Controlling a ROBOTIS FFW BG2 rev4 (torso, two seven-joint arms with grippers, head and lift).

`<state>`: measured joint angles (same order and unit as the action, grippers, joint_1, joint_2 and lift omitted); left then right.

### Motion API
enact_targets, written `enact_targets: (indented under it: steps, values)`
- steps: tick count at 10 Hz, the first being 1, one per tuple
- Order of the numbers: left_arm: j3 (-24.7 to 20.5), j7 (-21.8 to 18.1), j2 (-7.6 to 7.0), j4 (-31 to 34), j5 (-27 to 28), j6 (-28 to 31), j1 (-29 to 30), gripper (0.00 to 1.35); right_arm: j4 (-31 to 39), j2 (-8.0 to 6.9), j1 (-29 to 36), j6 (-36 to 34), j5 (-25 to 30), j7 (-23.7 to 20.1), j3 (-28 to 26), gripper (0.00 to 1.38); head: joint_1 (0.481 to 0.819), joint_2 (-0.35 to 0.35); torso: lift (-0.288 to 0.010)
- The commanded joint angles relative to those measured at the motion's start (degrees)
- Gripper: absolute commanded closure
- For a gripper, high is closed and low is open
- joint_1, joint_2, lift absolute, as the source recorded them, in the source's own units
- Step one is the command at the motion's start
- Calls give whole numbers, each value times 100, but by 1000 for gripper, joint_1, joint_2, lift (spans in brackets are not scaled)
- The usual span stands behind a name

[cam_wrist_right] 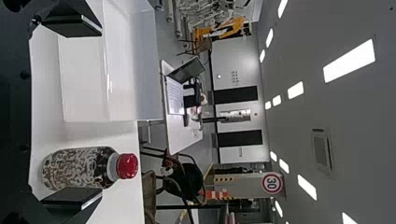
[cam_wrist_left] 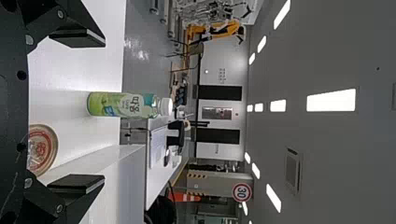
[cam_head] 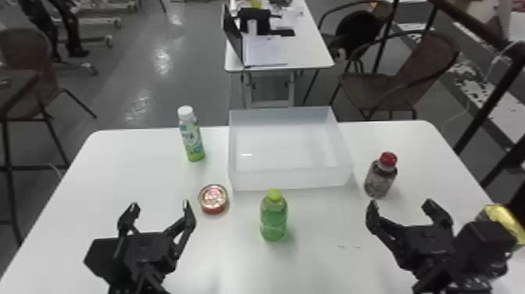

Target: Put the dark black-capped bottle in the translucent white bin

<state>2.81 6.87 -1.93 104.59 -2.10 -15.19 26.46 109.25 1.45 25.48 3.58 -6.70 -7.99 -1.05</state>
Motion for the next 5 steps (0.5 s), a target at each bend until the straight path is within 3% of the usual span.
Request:
enact_targets:
  steps: [1, 5]
  values:
    - [0, 7, 0, 0, -1, -11, 8, 254, 8, -13, 27, 20, 11, 17, 0, 91, 695, 24, -65]
    - [0, -2, 0, 0, 8, -11, -1, 254, -27, -13, 10, 20, -33, 8, 0, 91, 695, 24, -65]
